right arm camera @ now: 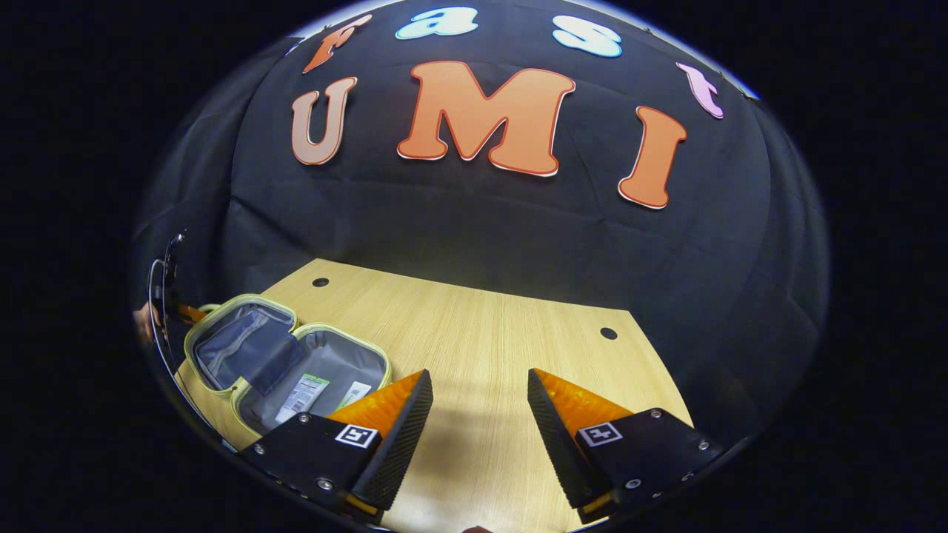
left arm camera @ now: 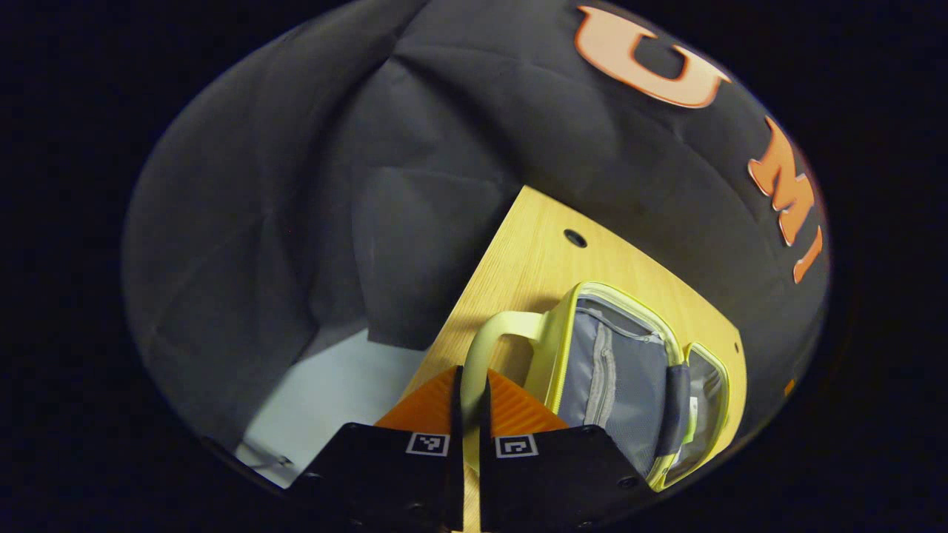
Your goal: First open the suitcase, pack the skin care products into it, and then close the suitcase.
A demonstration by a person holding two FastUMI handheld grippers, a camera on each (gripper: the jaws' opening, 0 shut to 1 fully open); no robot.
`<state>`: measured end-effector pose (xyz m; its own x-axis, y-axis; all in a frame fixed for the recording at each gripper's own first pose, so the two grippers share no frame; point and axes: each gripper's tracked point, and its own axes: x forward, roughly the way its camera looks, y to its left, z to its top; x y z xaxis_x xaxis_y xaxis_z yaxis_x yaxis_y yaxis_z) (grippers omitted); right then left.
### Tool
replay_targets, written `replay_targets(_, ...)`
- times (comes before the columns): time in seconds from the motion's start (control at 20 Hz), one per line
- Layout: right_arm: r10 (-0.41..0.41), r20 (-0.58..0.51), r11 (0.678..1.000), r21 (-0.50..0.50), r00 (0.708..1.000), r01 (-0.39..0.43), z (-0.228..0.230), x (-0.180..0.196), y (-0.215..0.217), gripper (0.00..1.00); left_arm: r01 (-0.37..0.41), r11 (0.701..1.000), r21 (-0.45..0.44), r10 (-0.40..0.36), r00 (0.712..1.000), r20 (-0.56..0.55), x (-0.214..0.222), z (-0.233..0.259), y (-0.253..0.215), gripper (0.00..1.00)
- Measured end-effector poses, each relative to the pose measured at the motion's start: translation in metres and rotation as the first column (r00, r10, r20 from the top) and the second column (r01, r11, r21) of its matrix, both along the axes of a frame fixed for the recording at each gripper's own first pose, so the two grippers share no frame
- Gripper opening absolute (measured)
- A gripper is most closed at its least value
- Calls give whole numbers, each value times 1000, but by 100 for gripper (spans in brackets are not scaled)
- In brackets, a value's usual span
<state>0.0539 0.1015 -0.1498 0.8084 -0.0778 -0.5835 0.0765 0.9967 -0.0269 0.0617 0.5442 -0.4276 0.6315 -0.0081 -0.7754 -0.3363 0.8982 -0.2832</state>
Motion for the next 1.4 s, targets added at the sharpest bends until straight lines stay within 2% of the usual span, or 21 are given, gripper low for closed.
replay_targets(0.15,14,20,1000,-21,1000,-13,4,2,-7,84,33,994,101,-40,997,68,11,49,-9,10)
replay_targets(0.3,29,54,1000,-14,998,-28,9,6,-8,85,32,989,143,-55,985,161,17,104,-25,8)
replay_targets(0.6,79,79,997,13,994,-80,5,7,-10,87,69,989,131,-110,934,341,33,200,-94,7)
replay_targets(0.75,101,86,994,27,991,-104,2,6,-14,87,100,988,120,-140,907,397,36,234,-137,7)
replay_targets(1.1,97,114,991,76,989,-106,-5,1,-32,89,212,976,44,-207,856,474,43,276,-247,8)
replay_targets(1.4,91,131,988,111,987,-106,-11,-2,-45,88,325,946,-7,-280,826,489,35,280,-347,8)
